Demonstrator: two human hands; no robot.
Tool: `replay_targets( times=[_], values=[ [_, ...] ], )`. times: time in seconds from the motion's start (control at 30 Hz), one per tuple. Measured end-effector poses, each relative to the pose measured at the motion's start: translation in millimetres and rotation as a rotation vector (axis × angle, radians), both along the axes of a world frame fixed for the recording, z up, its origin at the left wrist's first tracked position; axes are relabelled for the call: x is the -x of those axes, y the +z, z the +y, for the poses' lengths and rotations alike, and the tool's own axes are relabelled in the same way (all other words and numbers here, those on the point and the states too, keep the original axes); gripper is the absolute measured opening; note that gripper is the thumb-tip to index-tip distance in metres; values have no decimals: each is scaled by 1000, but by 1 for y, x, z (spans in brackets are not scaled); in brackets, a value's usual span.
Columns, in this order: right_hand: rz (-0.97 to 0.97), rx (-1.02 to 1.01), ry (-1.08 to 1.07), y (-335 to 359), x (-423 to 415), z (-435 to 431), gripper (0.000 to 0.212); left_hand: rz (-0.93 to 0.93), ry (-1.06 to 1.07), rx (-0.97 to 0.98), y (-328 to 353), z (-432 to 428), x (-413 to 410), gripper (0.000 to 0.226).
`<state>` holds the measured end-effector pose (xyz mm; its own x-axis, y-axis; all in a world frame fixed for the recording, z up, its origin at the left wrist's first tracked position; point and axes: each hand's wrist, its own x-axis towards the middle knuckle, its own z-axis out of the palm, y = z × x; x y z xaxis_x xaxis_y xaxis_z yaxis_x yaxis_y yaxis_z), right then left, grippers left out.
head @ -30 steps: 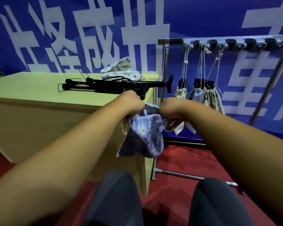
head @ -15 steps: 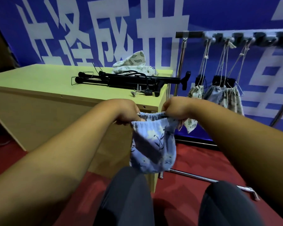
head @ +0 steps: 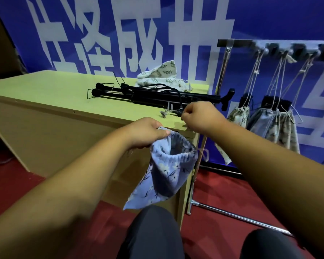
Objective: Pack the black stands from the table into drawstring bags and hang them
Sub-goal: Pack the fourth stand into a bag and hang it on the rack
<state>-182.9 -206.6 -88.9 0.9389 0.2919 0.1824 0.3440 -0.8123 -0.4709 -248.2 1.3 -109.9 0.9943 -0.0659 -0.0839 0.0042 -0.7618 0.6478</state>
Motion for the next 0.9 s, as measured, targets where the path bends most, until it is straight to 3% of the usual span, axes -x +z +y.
replay_targets(
  times=[0.1, 0.2, 0.47, 0.57, 0.7, 0.9],
  values=[
    [-101, 103, -70, 2, -17, 11, 22, -165, 76, 0, -2, -5, -14, 33],
    [-16, 178, -128, -4, -36, 14, 21, -246, 109, 17, -3, -11, -28, 30],
    [98, 39, -28, -10, -54, 13, 47, -181, 79, -106, -4, -30, -61, 43],
    [170, -52, 35, -12, -63, 14, 42, -145, 95, -119, -3, -33, -65, 44],
    [176, -121, 29, -16, -70, 17, 39, -144, 73, -397, 2, -37, -68, 47],
    [89, 188, 5, -11, -65, 21, 52, -99, 131, -474, 0, -41, -81, 33]
  ],
)
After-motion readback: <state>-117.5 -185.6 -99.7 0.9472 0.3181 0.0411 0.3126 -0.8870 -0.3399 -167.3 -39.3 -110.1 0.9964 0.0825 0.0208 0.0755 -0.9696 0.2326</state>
